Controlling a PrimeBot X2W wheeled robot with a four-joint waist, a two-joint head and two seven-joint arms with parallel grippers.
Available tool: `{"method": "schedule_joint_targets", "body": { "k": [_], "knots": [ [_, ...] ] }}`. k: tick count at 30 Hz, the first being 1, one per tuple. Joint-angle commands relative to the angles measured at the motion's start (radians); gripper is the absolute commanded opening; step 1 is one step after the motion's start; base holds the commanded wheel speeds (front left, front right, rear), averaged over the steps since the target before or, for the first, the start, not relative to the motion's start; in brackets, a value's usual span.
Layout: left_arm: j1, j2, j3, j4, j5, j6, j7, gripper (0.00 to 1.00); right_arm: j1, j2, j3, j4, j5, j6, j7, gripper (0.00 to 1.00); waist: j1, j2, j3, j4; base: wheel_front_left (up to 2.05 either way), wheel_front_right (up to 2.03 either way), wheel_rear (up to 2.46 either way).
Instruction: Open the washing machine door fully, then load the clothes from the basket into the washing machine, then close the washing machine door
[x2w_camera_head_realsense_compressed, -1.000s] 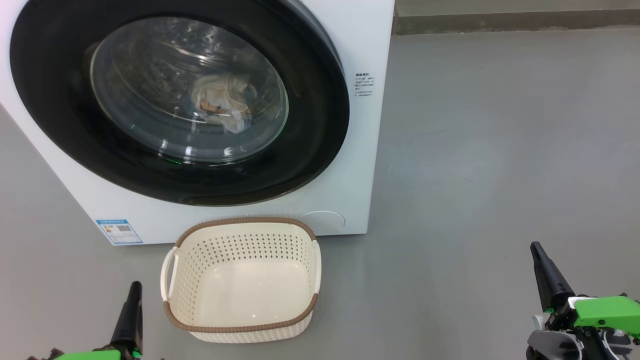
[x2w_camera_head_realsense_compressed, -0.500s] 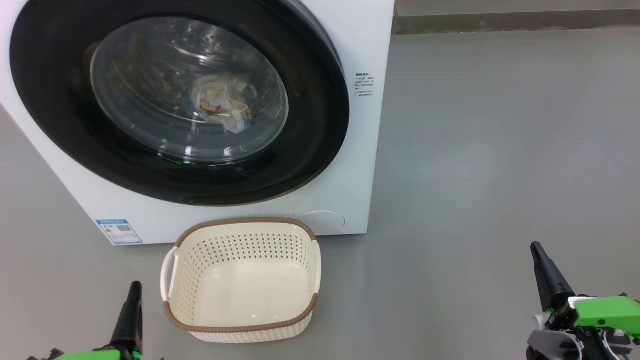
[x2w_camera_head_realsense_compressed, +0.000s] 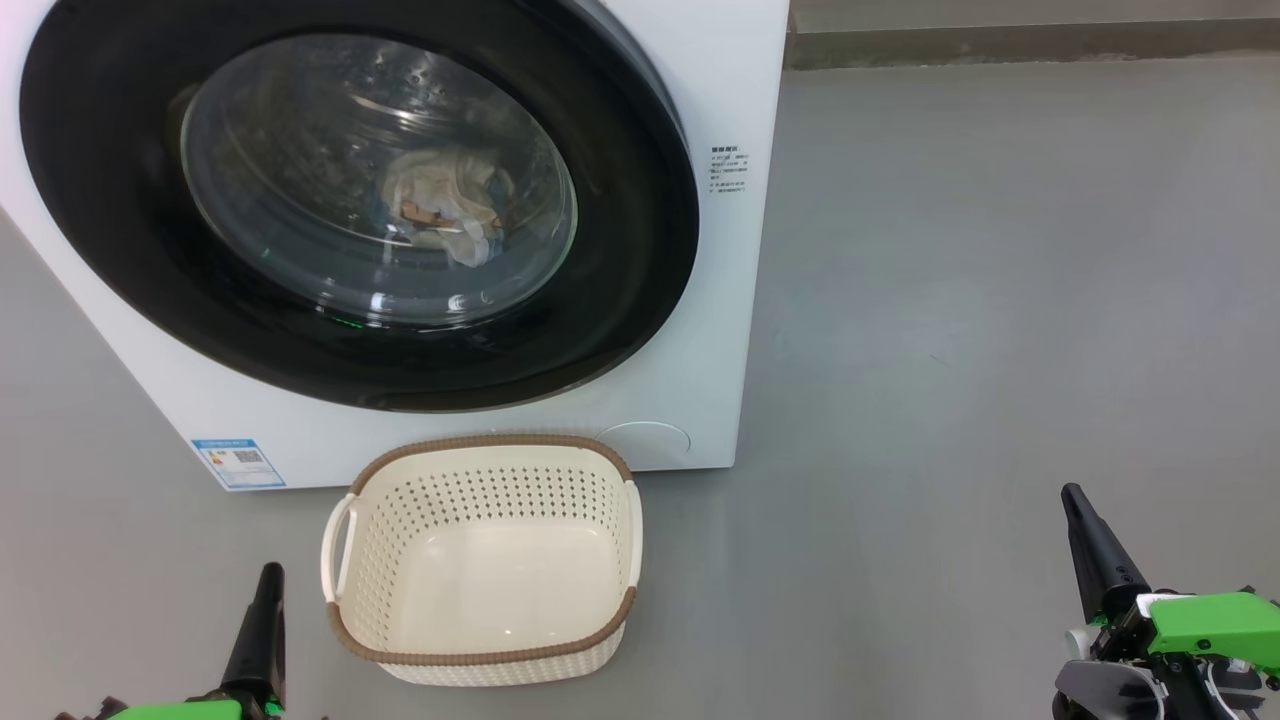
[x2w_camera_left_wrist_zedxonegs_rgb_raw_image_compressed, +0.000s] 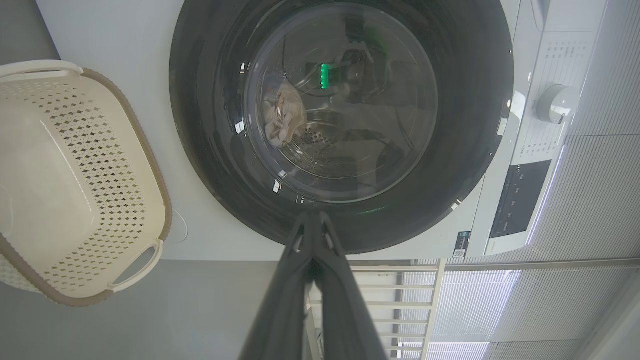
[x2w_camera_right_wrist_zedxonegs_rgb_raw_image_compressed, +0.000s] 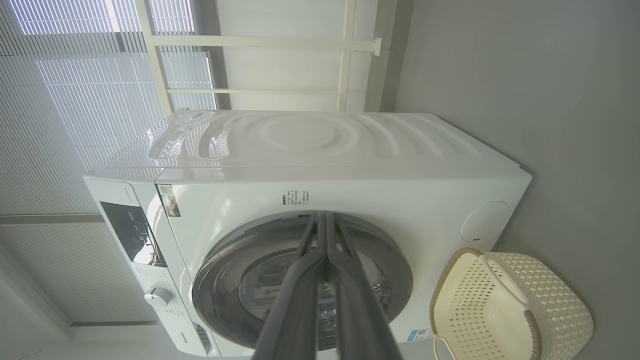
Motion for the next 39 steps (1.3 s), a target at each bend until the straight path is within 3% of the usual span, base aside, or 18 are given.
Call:
{"method": "schedule_joint_targets", "body": {
  "k": [1,39],
  "knots": [
    [-0.042,0.009,0.032,-0.031,-0.009,0.0,0.006,0.0,-0.044,-0.008,0.018,-0.029,-0.003,0.002,0.007,0.0,0.0,0.0,0.0,0.0,0.0,0.0,0.0],
    [-0.042,0.009,0.032,-0.031,-0.009,0.0,0.006,0.0,-0.044,-0.008,0.017,-0.029,-0.004,0.002,0.007,0.0,0.0,0.0,0.0,0.0,0.0,0.0,0.0]
  ]
}}
